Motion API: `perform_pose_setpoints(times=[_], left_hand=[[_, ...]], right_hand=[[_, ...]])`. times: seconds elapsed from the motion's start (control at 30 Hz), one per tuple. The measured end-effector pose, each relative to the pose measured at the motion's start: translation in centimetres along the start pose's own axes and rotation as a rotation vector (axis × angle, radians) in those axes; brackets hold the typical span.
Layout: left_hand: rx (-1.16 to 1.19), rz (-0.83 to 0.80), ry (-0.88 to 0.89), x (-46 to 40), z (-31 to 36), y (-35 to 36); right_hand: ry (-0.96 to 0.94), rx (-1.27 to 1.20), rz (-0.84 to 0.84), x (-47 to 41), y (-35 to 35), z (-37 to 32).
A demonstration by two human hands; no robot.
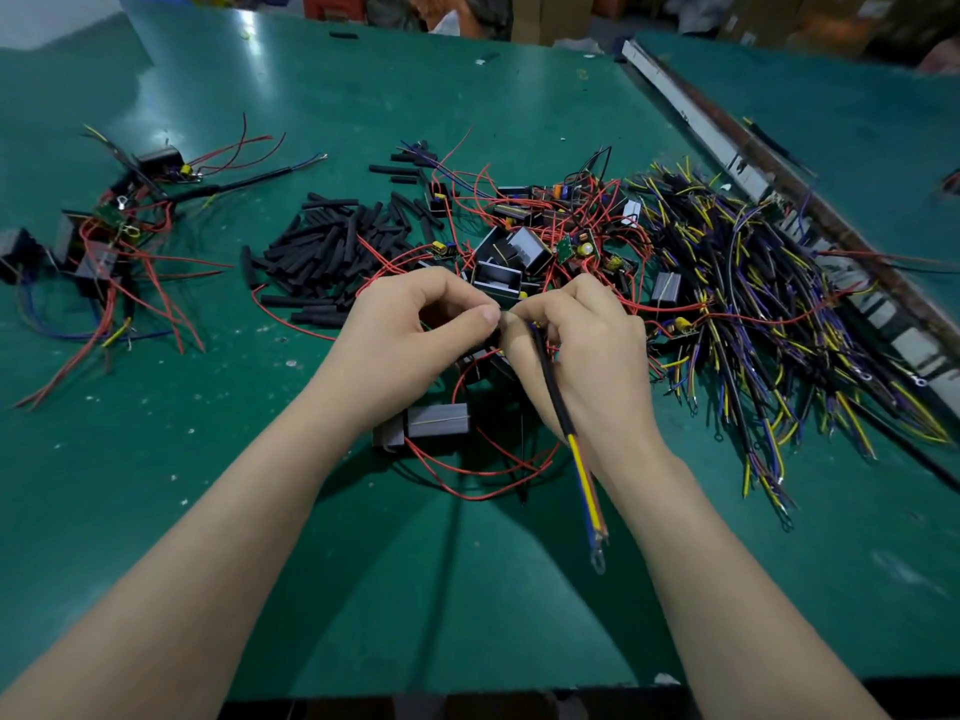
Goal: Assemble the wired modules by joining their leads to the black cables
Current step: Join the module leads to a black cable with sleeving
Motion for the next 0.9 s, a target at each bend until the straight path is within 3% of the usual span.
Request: perform_pose_setpoints(times=[0.37,0.67,0.9], left_hand=[[0.354,-0.026,-0.227,0.1,-0.2,0.6],[0.364,-0.017,-0.237,0.1,-0.2,0.4],[0.237,0.044,-0.076,-0.2,0.1,0.1]], right_hand=[[0.367,-0.468,-0.082,0.2,0.6,0.3],[0.341,-0.725,-0.156,-0.2,0.3,0.3],[0.247,-0.591,-0.124,-0.7,0.1,0.4]])
Point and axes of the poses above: each hand's wrist, its own x-axis away from the middle knuckle, its own y-axis out of the palm, z = x × y, the point moved 4 cm from there along -x, towards the middle knuckle, and after that the axes turned 11 degrees about x, right-handed, at the moved point
